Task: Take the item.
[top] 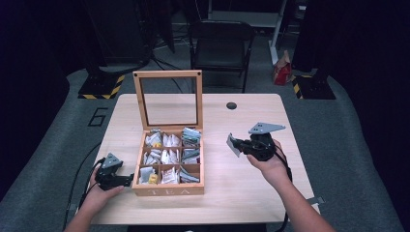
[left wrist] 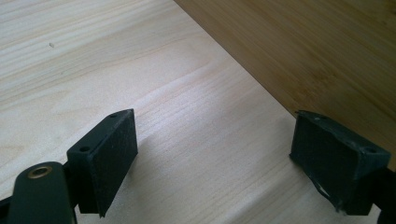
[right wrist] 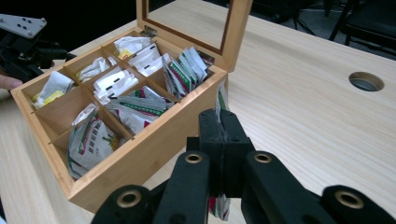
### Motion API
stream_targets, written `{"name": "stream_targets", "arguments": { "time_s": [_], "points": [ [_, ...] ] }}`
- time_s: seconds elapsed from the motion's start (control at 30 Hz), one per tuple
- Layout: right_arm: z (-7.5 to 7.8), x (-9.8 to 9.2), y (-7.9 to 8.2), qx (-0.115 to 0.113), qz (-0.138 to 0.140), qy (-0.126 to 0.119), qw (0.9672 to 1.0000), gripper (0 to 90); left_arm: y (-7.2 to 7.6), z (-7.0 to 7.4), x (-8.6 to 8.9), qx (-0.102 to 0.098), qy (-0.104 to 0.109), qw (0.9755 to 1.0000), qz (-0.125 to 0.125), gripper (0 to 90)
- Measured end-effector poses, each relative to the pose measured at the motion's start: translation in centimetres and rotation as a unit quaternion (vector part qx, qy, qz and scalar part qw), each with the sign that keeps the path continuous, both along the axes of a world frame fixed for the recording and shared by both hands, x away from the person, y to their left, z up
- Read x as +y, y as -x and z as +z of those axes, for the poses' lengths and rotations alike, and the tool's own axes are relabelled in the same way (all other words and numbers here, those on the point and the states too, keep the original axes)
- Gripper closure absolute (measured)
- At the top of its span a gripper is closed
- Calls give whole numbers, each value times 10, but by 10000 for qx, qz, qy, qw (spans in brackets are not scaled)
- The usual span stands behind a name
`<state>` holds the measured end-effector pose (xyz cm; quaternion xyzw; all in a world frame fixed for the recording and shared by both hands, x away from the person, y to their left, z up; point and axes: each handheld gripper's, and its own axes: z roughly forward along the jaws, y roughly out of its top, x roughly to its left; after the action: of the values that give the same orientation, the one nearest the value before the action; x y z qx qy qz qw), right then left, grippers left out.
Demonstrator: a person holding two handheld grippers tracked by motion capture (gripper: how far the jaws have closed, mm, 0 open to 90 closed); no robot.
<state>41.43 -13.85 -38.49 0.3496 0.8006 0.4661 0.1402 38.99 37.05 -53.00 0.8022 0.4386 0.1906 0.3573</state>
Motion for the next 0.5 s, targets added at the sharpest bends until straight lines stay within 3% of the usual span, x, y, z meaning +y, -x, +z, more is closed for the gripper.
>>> {"name": "stream_targets", "arguments": {
  "time_s": [0.5],
  "points": [
    [-2,-22,-4,-44,-316,25,9995,900,0,0,0,-9,-20,10000,-8,142]
  ]
}}
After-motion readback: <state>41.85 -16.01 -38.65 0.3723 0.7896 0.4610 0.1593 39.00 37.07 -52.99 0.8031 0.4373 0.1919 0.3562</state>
